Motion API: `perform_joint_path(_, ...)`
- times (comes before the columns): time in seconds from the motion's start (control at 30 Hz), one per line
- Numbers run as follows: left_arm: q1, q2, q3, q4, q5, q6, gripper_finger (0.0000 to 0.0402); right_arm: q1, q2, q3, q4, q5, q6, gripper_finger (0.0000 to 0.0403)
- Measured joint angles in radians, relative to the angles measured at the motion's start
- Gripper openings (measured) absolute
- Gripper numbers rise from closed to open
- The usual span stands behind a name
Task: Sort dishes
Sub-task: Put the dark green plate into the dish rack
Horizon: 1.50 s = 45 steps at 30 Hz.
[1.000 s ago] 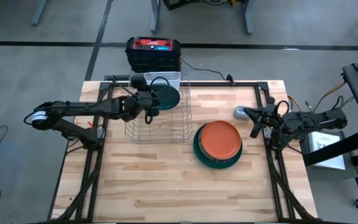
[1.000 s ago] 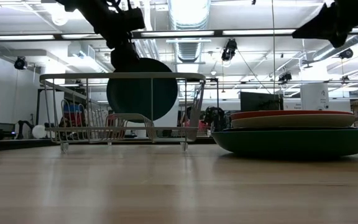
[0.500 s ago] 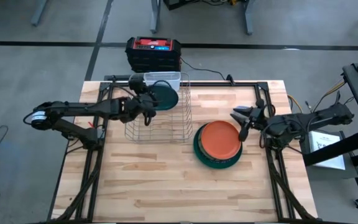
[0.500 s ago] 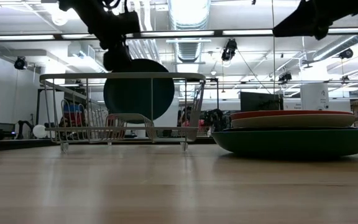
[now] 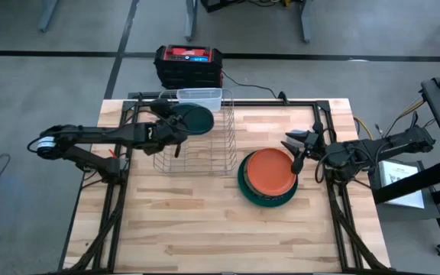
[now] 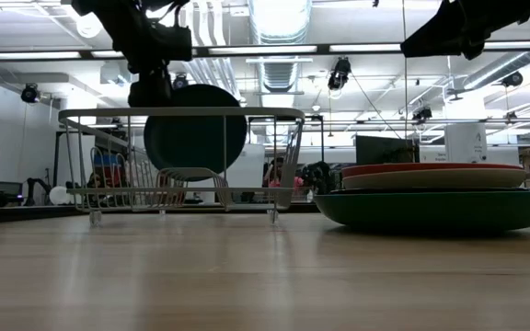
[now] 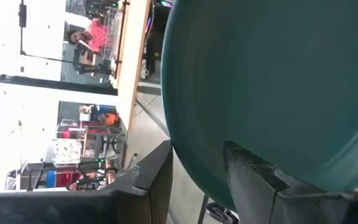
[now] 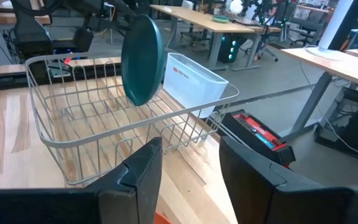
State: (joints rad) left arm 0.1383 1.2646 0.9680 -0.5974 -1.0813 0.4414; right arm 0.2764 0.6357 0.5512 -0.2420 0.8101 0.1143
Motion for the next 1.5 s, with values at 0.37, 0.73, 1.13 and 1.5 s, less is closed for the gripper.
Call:
perform_joint_path(0.37, 0.0, -0.042, 0.0, -0.108, 0.023, -0.139, 0.0126, 0.0, 0.0, 0.0, -0.009, 0.0, -0.001, 0.0155)
perform_joint_path(0.73, 0.001, -0.041, 0.0, -0.083, 0.128, -0.16, 0.0092, 0.0, 0.0, 0.0, -0.011, 0.0, -0.003, 0.0156)
perform_joint_path(1.13, 0.0, -0.039, 0.107, -0.066, 0.812, -0.407, 0.0088, 0.0, 0.0, 0.0, -0.011, 0.0, -0.003, 0.0162)
perform_joint_path(1.5, 0.0, 0.045, 0.122, -0.102, 0.774, -0.504, 0.014, 0.0, 0.002, 0.0, -0.016, -0.006, -0.002, 0.0162)
